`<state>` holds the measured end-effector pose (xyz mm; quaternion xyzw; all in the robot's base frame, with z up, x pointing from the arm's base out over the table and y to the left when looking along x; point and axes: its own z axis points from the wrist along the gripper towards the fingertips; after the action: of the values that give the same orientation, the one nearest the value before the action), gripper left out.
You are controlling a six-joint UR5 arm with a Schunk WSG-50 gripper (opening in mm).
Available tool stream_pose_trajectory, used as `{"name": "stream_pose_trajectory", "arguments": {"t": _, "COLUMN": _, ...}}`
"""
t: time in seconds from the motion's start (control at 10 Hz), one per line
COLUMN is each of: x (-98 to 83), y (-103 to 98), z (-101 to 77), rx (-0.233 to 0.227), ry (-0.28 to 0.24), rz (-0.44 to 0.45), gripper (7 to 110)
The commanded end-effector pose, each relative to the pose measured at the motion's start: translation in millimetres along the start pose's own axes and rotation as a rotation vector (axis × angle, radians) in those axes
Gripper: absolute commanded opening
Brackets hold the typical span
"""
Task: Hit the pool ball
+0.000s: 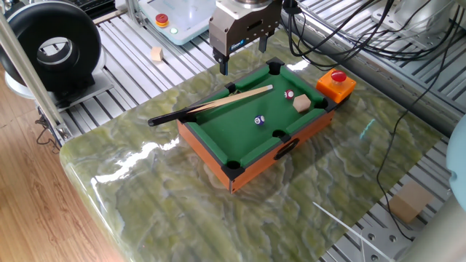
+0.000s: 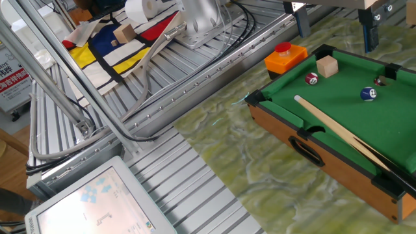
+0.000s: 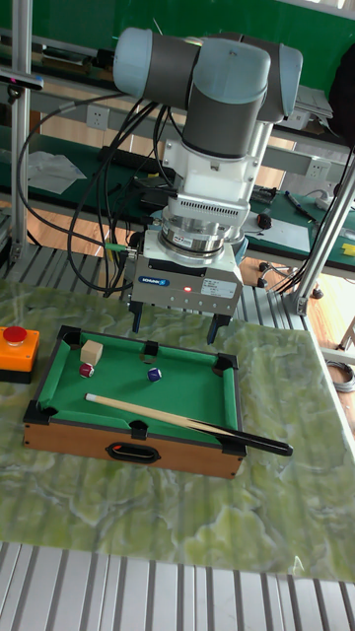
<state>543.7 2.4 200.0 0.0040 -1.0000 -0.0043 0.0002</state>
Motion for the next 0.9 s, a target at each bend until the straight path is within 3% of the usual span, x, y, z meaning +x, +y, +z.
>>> {"name": "stream_pose_trajectory", "arguments": {"t": 0.0, "x": -0.7, "y": 35.0, "z": -2.2, "rx": -0.132, "ry": 0.002, "rz": 0.085, "gripper": 109}}
{"name": "stream_pose_trajectory", "arguments": {"t": 0.1, "x": -0.5, "y": 34.0, "z": -1.5, "rx": -0.132, "ry": 0.002, "rz": 0.085, "gripper": 109}}
{"name": "stream_pose_trajectory", "arguments": {"t": 0.2, "x": -0.2, "y": 33.2, "z": -0.8, "rx": -0.135, "ry": 0.002, "rz": 0.082, "gripper": 7}}
{"name": "stream_pose_trajectory", "arguments": {"t": 0.8, "x": -0.7, "y": 34.3, "z": 0.1, "rx": -0.137, "ry": -0.001, "rz": 0.075, "gripper": 7}}
